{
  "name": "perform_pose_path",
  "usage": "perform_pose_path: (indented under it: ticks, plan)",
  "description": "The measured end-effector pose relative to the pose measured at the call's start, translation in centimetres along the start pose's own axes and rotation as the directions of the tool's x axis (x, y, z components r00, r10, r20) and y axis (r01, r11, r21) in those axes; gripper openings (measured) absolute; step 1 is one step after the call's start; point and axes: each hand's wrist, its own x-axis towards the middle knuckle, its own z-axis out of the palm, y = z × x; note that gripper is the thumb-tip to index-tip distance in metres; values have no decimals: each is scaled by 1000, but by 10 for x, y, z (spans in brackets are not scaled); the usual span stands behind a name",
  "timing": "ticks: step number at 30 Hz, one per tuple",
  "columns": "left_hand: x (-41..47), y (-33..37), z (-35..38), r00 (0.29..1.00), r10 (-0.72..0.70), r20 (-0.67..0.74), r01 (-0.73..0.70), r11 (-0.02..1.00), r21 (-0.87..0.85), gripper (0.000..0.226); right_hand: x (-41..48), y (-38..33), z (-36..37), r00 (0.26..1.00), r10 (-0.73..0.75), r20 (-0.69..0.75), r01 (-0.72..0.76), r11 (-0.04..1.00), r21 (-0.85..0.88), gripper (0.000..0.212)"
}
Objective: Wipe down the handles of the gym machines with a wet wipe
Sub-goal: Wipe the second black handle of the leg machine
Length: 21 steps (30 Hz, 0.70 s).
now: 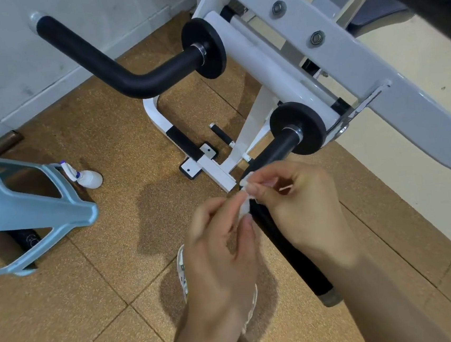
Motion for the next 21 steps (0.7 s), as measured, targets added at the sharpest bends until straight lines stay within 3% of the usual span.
perform_pose_path:
  ticks: [4, 8, 14, 18, 21]
  plan:
    - [1, 3, 3, 997, 70, 26, -73, 991, 111, 30, -24, 1, -4, 994, -110, -4, 108, 981, -163, 16]
    - [9, 9, 12, 999, 47, 7, -47, 993, 109, 27, -13, 6, -1, 998, 62, -6, -62, 998, 29, 16]
    - [23, 14, 15, 998, 39, -54, -30, 987, 155, 22, -34, 17, -3, 997, 28, -68, -22, 996, 89, 33]
    - [46, 14, 15, 999, 38, -8, -36, 988, 152, 13, -40, 22, 2, 983, -18, -182, 25, 999, 40, 15]
    - [51, 13, 15, 998, 57, -25, -53, 987, 151, 13, -39, 24, 6, 974, -57, -219, 60, 998, 11, 14]
